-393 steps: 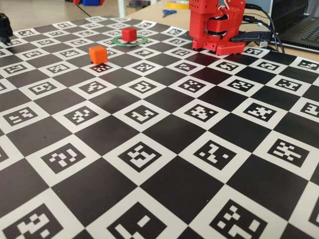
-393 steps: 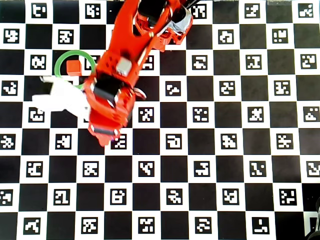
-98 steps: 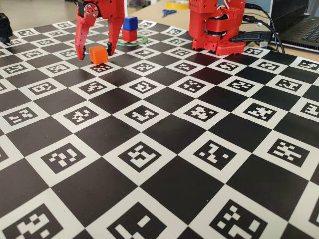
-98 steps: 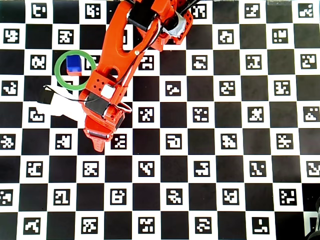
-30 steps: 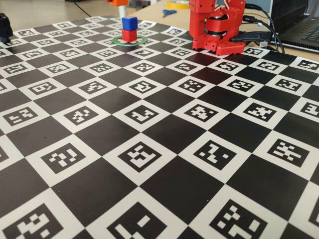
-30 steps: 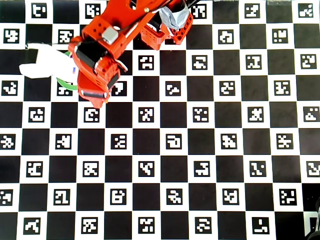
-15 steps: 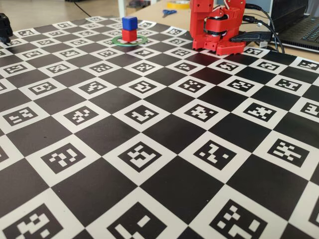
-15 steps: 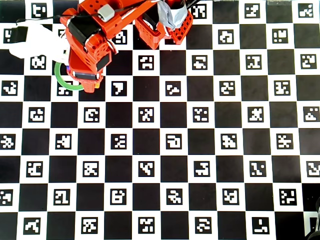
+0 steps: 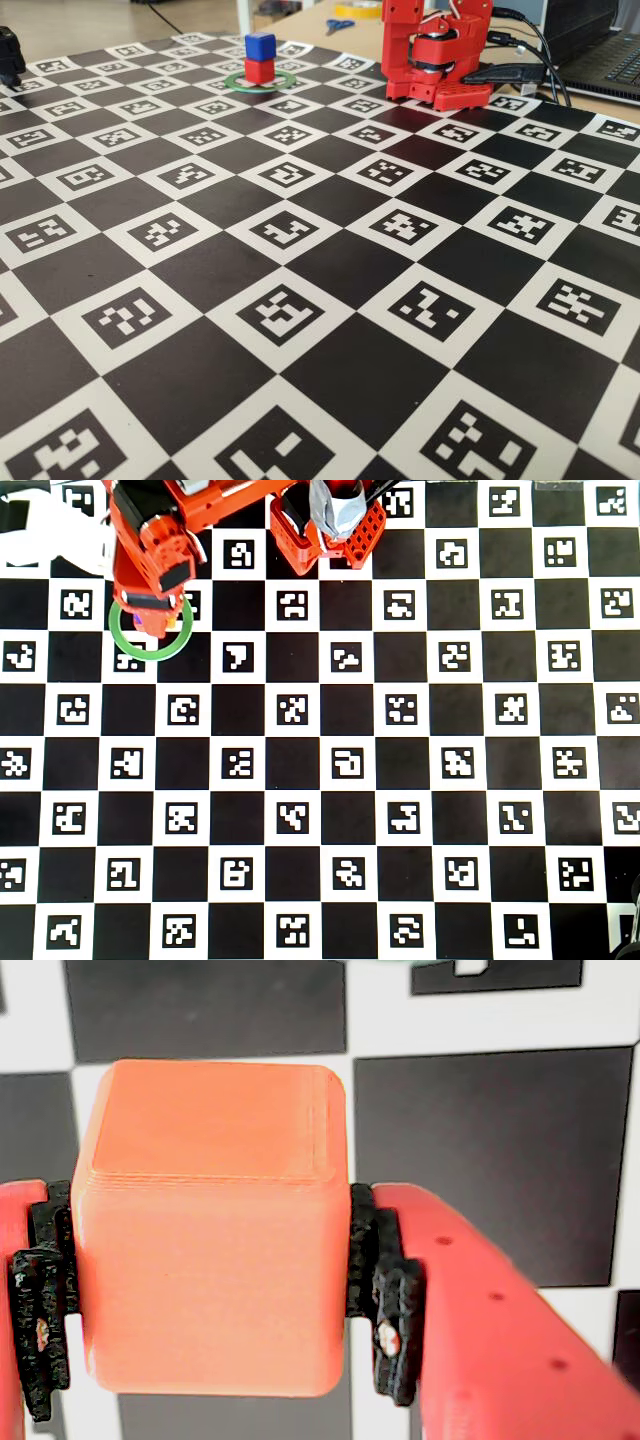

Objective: Grab the red cube then put it in the green circle then put the blue cube on top and finally the orange cube on top

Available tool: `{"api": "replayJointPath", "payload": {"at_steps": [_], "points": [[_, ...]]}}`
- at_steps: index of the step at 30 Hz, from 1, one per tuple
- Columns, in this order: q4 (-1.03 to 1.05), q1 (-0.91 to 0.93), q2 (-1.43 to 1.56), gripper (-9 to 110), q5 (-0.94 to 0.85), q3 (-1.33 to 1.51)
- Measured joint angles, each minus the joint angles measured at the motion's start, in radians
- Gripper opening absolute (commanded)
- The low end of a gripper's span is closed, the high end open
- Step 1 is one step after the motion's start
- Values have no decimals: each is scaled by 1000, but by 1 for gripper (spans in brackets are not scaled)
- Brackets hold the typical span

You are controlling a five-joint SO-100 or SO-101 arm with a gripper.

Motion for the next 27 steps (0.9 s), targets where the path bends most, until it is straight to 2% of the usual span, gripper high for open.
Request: {"api": "replayJointPath", "payload": {"at_steps": [14, 27], "points": [[-54, 103, 0, 13, -184, 91], [-178, 129, 0, 13, -264, 225]]}}
